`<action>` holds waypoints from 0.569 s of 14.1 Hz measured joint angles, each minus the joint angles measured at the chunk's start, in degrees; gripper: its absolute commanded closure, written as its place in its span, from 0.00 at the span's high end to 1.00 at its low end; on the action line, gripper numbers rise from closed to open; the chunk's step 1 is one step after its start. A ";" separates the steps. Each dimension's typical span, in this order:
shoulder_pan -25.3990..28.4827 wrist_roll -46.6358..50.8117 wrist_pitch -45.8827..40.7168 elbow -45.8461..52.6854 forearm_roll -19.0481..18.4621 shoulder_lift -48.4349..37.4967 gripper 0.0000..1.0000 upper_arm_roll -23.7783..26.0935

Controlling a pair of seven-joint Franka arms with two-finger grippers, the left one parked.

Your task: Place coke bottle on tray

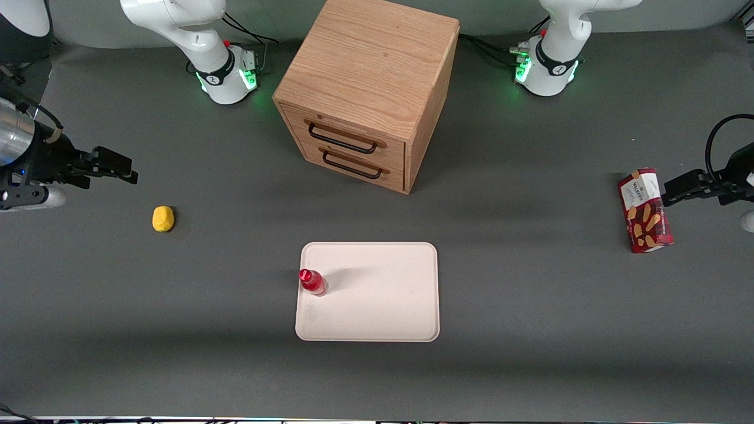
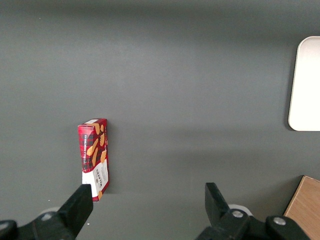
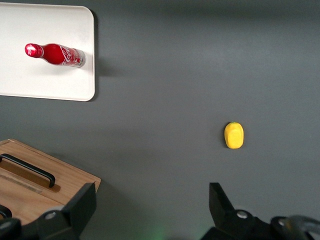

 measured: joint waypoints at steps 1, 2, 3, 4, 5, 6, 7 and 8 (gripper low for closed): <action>0.00 -0.04 1.32 -2.62 -0.08 -1.99 1.00 -0.30; 0.00 -0.09 2.49 -4.80 -0.17 -3.61 1.00 -0.70; 0.01 -0.19 3.55 -6.46 -0.37 -4.82 1.00 -1.20; 0.00 -0.79 4.57 -7.52 -0.70 -5.50 1.00 -1.83; -0.01 -2.23 5.76 -8.13 -0.91 -5.75 1.00 -2.54; -0.04 -3.80 6.85 -8.51 -0.98 -5.76 1.00 -3.19; -0.16 -4.95 7.71 -8.73 -1.02 -5.65 1.00 -3.76; -0.56 -5.47 8.13 -8.73 -1.05 -5.45 1.00 -4.03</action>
